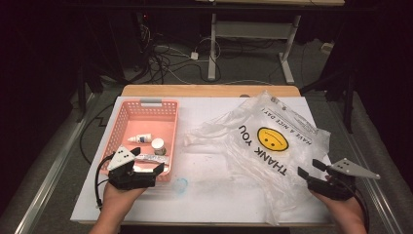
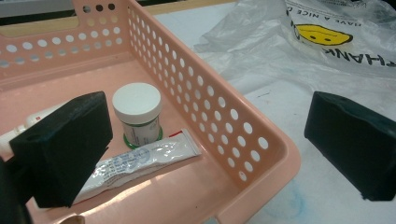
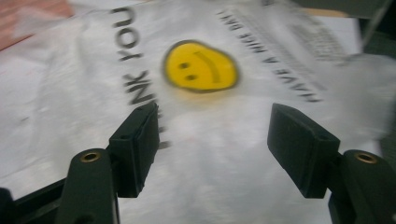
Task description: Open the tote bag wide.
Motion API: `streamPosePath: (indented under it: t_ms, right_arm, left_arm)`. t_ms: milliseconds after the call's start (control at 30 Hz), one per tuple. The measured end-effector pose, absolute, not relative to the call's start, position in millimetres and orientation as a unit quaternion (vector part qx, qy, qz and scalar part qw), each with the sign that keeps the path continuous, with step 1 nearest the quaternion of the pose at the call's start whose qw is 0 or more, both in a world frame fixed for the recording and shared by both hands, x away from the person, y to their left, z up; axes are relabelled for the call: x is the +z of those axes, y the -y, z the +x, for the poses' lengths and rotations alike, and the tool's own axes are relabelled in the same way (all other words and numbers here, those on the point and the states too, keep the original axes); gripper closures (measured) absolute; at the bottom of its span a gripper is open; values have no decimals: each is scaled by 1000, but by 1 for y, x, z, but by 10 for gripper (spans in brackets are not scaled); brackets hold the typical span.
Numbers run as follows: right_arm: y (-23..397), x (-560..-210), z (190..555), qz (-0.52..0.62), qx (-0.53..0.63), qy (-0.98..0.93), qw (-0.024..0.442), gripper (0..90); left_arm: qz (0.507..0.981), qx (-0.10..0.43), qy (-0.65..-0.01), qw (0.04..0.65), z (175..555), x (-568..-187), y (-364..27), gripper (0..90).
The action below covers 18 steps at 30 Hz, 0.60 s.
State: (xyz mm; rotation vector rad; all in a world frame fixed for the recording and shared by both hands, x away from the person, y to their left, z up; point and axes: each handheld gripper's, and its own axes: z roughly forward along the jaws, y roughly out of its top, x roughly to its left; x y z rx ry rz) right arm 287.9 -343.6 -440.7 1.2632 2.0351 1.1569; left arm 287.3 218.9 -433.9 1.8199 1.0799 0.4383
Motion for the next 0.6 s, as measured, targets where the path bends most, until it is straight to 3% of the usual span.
streamPosePath:
  t_ms: [100, 433, 600]
  right_arm:
    - [329, -441, 287, 445, 424, -756, 226, 344]
    - [297, -446, 287, 414, 423, -786, 180, 216]
    - [282, -449, 289, 394, 419, -802, 164, 243]
  left_arm:
    - [740, 175, -440, 477, 287, -433, -217, 6]
    - [746, 158, -434, 479, 285, -432, -216, 12]
    - [756, 160, -428, 469, 285, -431, -215, 6]
